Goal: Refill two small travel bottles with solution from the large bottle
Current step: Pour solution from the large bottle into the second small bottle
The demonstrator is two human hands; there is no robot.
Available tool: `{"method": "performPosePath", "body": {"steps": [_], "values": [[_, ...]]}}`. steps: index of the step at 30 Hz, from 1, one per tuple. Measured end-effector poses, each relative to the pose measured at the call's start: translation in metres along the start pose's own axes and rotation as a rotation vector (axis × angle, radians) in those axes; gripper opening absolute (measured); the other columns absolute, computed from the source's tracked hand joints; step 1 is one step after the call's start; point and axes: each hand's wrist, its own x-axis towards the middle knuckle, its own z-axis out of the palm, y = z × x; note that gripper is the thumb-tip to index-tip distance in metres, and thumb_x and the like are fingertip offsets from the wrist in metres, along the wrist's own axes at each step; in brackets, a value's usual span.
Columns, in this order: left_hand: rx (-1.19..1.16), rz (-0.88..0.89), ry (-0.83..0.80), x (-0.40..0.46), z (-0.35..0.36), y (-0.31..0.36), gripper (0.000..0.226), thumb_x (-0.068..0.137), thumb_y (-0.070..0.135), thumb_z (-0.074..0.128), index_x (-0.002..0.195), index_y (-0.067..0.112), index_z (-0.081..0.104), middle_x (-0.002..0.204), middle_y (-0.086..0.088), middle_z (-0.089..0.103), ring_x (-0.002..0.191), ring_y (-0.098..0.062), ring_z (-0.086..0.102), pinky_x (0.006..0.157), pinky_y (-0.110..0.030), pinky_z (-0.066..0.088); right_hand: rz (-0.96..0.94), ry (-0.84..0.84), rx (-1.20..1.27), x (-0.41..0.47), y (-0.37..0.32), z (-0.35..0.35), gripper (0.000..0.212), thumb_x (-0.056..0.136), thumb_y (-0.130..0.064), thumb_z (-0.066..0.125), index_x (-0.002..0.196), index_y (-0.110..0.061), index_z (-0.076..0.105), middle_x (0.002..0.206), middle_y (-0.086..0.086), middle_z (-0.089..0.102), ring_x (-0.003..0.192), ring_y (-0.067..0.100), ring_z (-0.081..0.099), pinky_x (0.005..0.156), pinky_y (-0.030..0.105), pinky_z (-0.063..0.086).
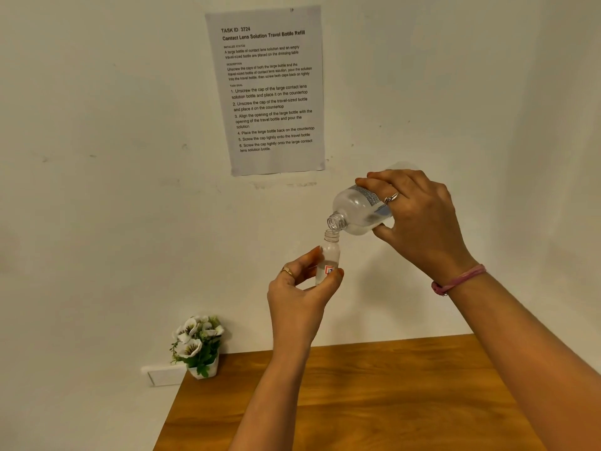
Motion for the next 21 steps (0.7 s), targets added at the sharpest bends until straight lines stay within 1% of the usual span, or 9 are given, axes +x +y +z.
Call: {"method": "performPosePath", "body": {"steps": [5,12,17,21], "values": [[0.005,0.000,0.001,-0.0003,0.0007,-0.0001,0.037,0.071,0.016,0.081,0.103,0.030,0.069,0.098,0.009,0.071,0.091,-0.005,0.065,0.062,-0.004,0.047,0.000,0.001,-0.003,0.0001,0.0002,-0.0003,0.059,0.068,-0.011,0.080,0.123,-0.017,0.059,0.120,0.006,0.062,0.113,0.031,0.055,0.082,0.045,0.044],[0.001,0.002,-0.002,-0.0003,0.0002,-0.0003,0.036,0.069,0.016,0.082,0.099,0.032,0.070,0.097,0.011,0.072,0.089,0.000,0.065,0.062,-0.004,0.046,-0.001,-0.002,0.000,-0.0005,0.0003,0.0004,0.059,0.067,-0.012,0.081,0.122,-0.015,0.060,0.120,0.008,0.063,0.113,0.033,0.055,0.082,0.047,0.045],[-0.003,0.007,-0.001,-0.0003,-0.0002,-0.0010,0.037,0.069,0.016,0.082,0.100,0.032,0.070,0.098,0.011,0.072,0.089,-0.001,0.065,0.062,-0.005,0.047,-0.003,-0.002,0.001,-0.0001,-0.0001,0.0002,0.060,0.067,-0.012,0.081,0.123,-0.015,0.059,0.120,0.008,0.063,0.113,0.032,0.055,0.082,0.047,0.044],[-0.004,0.005,0.000,-0.0004,-0.0003,-0.0008,0.037,0.069,0.016,0.082,0.099,0.033,0.070,0.097,0.012,0.072,0.088,0.001,0.065,0.062,-0.004,0.046,0.001,0.001,-0.003,0.0000,-0.0003,-0.0003,0.059,0.068,-0.011,0.080,0.123,-0.016,0.059,0.120,0.006,0.062,0.113,0.031,0.055,0.082,0.045,0.044]]}}
